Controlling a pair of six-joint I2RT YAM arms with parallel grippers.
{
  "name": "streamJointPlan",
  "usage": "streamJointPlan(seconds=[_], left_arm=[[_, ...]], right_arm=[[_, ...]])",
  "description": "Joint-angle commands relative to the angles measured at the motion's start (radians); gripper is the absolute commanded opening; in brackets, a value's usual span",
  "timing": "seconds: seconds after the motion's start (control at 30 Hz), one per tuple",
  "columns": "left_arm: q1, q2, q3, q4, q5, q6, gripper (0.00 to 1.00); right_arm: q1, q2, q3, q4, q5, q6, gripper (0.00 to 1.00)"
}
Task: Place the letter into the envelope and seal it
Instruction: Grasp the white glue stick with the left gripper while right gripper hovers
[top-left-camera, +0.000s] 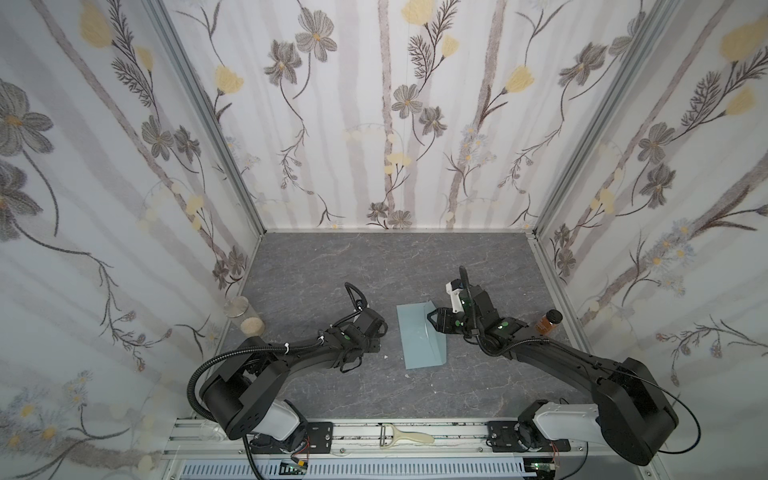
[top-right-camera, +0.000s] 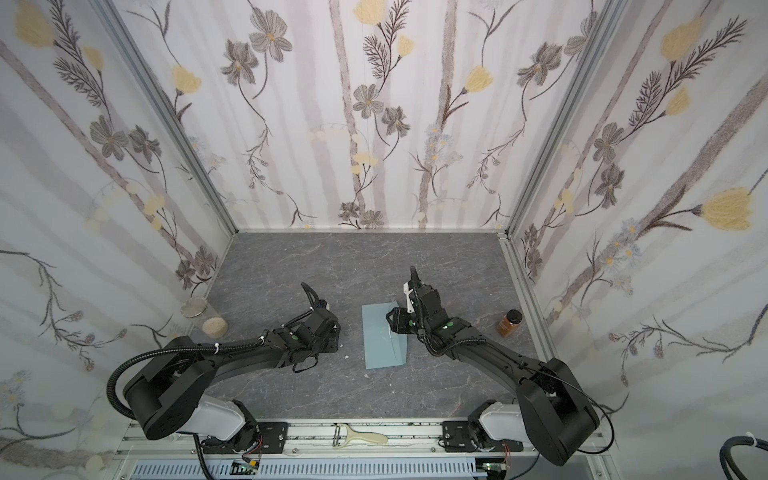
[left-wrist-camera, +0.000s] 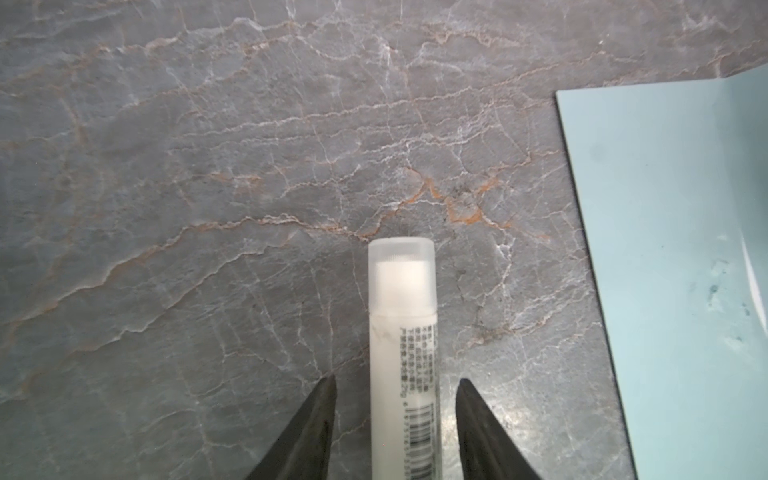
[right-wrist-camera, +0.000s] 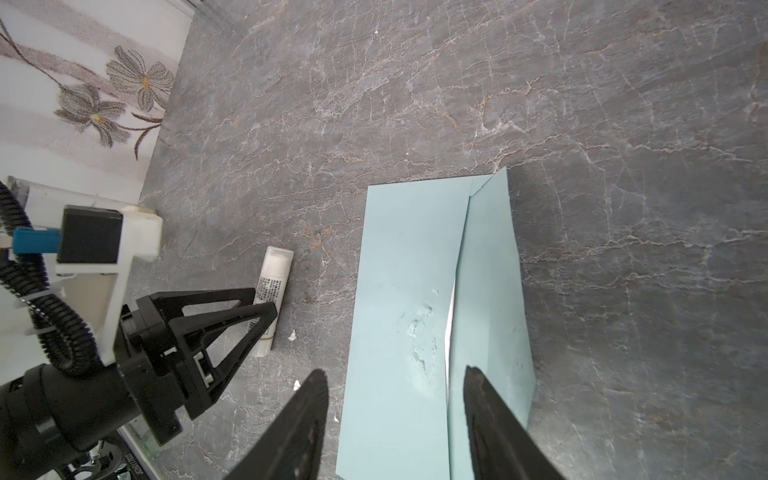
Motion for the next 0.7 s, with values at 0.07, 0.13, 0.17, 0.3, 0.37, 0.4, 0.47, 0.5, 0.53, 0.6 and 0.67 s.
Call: streamJointPlan(seconds=[0.07, 0.13, 0.17, 0.3, 0.37, 0.4, 0.47, 0.5, 0.53, 0.6, 0.67], left_arm=[[-0.006, 0.036, 0.011, -0.005, -0.007, 0.008, 0.45], [-0.008, 0.044, 0.01, -0.005, -0.004, 0.008, 0.44], [-0.008, 0.048, 0.009, -0.005, -0.002, 0.008, 0.44], [-0.008, 0.062, 0.007, -0.005, 0.001, 0.006, 0.43], [-0.009, 0.072, 0.009, -0.005, 0.003, 0.008, 0.43], [-0.009, 0.077, 0.011, -0.004, 0.004, 0.007, 0.43], [-0.009, 0.086, 0.013, -0.005, 0.01, 0.007, 0.38], [-0.009, 0.087, 0.012, -0.005, 0.013, 0.008, 0.35], [-0.009, 0.086, 0.012, -0.005, 0.016, 0.006, 0.33], [-0.009, 0.076, 0.008, -0.005, 0.02, 0.005, 0.32], [-0.009, 0.062, 0.006, -0.011, 0.031, 0.007, 0.36]], right_arm=[[-0.004, 0.012, 0.008, 0.052, -0.012, 0.003, 0.54], [-0.004, 0.013, 0.007, 0.054, -0.012, 0.004, 0.54], [-0.003, 0.013, 0.006, 0.055, -0.012, 0.004, 0.54], [-0.003, 0.01, 0.001, 0.06, -0.011, 0.005, 0.54], [-0.004, 0.01, 0.001, 0.064, -0.011, 0.006, 0.54], [-0.004, 0.01, 0.001, 0.063, -0.012, 0.006, 0.54], [-0.004, 0.01, 0.001, 0.064, -0.013, 0.006, 0.54], [-0.004, 0.01, 0.002, 0.064, -0.013, 0.007, 0.54], [-0.005, 0.009, 0.003, 0.064, -0.013, 0.006, 0.54], [-0.004, 0.005, 0.001, 0.064, -0.012, 0.006, 0.54], [-0.003, 0.003, 0.001, 0.066, -0.013, 0.006, 0.54]])
